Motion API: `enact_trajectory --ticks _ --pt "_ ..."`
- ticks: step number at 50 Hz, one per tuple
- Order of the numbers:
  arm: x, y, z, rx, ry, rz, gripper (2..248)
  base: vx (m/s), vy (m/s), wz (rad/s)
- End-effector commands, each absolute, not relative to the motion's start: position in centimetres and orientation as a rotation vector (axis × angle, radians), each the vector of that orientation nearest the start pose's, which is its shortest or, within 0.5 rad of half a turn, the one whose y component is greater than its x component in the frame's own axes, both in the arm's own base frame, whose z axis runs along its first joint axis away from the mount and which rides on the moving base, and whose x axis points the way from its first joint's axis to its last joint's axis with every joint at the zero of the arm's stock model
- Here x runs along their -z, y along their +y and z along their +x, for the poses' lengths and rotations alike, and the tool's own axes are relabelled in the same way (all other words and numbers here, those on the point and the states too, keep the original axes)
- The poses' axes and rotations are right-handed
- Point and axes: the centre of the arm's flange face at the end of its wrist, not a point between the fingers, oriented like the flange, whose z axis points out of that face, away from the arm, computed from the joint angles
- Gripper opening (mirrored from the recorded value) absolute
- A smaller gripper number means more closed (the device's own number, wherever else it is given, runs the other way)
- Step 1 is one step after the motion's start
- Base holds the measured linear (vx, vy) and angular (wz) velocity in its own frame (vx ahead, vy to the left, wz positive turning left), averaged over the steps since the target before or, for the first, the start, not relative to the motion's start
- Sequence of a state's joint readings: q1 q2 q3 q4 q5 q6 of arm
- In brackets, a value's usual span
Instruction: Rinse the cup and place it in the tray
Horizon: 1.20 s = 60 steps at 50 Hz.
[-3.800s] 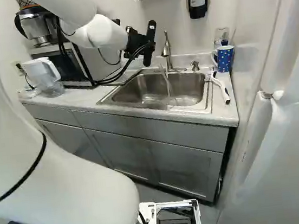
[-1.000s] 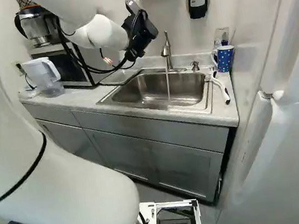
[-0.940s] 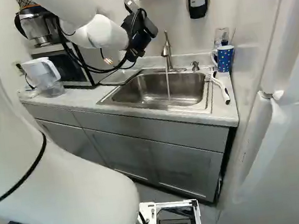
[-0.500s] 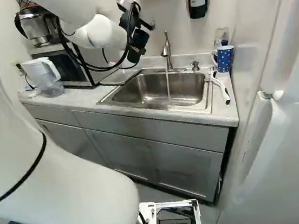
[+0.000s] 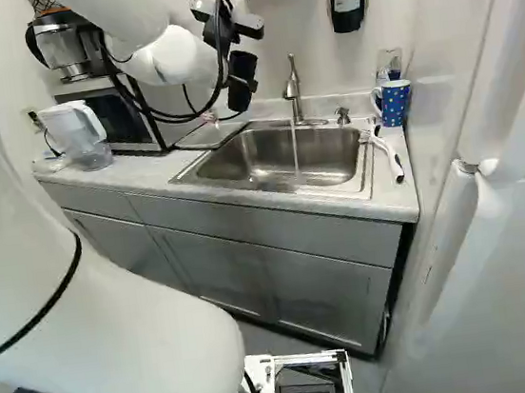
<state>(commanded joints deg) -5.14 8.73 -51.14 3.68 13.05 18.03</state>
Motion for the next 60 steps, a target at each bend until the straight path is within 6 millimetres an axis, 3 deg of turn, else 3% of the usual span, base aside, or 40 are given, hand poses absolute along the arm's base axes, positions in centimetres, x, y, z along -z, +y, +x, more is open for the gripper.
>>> enact_trajectory --ticks 39,60 --pt "-63.89 -4.35 46.86 1.913 0.088 -2.596 122 0.0 0.0 0.0" --pt "-63.89 -4.22 46.98 1.912 0.085 -2.595 122 0.0 0.0 0.0"
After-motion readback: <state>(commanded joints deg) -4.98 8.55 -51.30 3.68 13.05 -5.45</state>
